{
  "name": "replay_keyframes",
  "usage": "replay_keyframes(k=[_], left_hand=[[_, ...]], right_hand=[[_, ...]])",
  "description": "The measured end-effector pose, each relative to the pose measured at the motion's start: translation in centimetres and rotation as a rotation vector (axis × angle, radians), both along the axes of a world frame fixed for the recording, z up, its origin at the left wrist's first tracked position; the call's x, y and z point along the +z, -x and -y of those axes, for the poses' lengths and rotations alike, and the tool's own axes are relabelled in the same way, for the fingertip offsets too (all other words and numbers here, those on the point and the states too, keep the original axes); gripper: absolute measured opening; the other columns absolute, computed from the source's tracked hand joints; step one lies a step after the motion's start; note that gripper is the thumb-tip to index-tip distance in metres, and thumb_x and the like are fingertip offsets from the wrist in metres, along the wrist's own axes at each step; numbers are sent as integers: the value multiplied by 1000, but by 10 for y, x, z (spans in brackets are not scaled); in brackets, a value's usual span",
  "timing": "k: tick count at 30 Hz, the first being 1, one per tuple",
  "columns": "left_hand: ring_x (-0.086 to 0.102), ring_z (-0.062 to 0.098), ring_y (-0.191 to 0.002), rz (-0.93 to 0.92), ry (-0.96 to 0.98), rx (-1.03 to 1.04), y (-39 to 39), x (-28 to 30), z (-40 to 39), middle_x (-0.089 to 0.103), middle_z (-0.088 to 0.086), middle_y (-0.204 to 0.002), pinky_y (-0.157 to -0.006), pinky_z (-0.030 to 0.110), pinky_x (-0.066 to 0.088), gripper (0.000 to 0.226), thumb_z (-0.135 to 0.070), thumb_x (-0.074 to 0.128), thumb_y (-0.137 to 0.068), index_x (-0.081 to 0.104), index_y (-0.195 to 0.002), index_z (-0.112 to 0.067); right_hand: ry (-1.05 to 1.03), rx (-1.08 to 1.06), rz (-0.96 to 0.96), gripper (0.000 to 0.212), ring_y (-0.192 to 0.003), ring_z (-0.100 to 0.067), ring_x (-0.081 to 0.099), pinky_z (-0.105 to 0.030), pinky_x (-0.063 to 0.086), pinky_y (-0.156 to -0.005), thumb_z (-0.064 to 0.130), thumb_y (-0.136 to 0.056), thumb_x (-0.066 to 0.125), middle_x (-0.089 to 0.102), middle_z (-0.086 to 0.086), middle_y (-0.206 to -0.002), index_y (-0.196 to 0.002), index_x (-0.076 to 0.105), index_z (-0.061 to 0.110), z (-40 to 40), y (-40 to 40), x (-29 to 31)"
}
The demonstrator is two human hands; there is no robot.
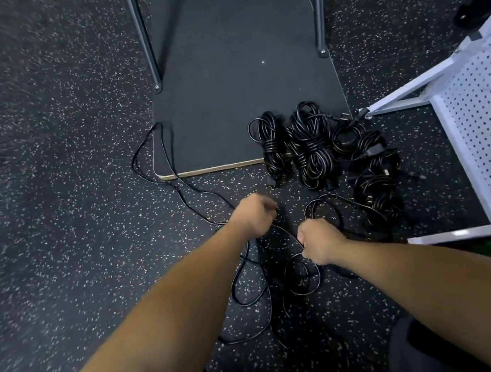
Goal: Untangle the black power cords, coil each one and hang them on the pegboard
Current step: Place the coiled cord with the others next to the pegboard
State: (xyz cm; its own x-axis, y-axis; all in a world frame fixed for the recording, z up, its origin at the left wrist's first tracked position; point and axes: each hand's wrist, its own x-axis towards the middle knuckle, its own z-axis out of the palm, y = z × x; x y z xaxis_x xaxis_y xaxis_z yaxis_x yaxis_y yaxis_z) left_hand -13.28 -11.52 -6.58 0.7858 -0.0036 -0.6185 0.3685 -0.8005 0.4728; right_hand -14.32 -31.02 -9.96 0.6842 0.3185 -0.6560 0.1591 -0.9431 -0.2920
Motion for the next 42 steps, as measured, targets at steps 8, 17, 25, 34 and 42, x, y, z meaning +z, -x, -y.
replay_keyframes(k=[8,17,25,34,42], left_hand=[[70,16,-101,139,-50,-177,27,48,6,80,-4,-120,-97,30,56,42,-1,59,-100,82,-125,-26],[61,6,-76,548,-81,-242,35,211,-26,65,-21,-81,-75,28,44,8,-29,75,-104,76,-96,-25],[72,7,-79,803,-52,-130,74,343,-32,77,-10,-83,-79,31,57,17,-26,71,-105,75,-89,-21],[53,10,-77,500,476,-57,126,362,-11,59,-8,-80,-80,30,44,31,-30,84,-98,81,-128,-26],[60,13,-69,669,277,140,126,354,-35,72,0,-74,-70,39,55,20,-28,77,-104,82,-95,-11]], right_hand=[[-254,-54,33,18,-92,-20,73,-34,59,-85,8,-95,80,74,4,-99,-97,71,24,-8,-11,73],[-393,3,153,11,-70,-18,64,-33,53,-65,20,-101,74,80,-1,-91,-90,73,19,-1,-6,259],[-612,-102,112,24,-71,-22,75,-36,57,-66,18,-112,56,81,-14,-97,-92,64,9,26,35,357],[-1084,-271,306,22,-72,-23,71,-37,62,-75,10,-109,54,80,-17,-96,-99,73,4,17,61,435],[-1151,-373,231,20,-94,-22,82,-40,66,-94,15,-110,62,81,-11,-109,-125,69,3,-7,77,421]])
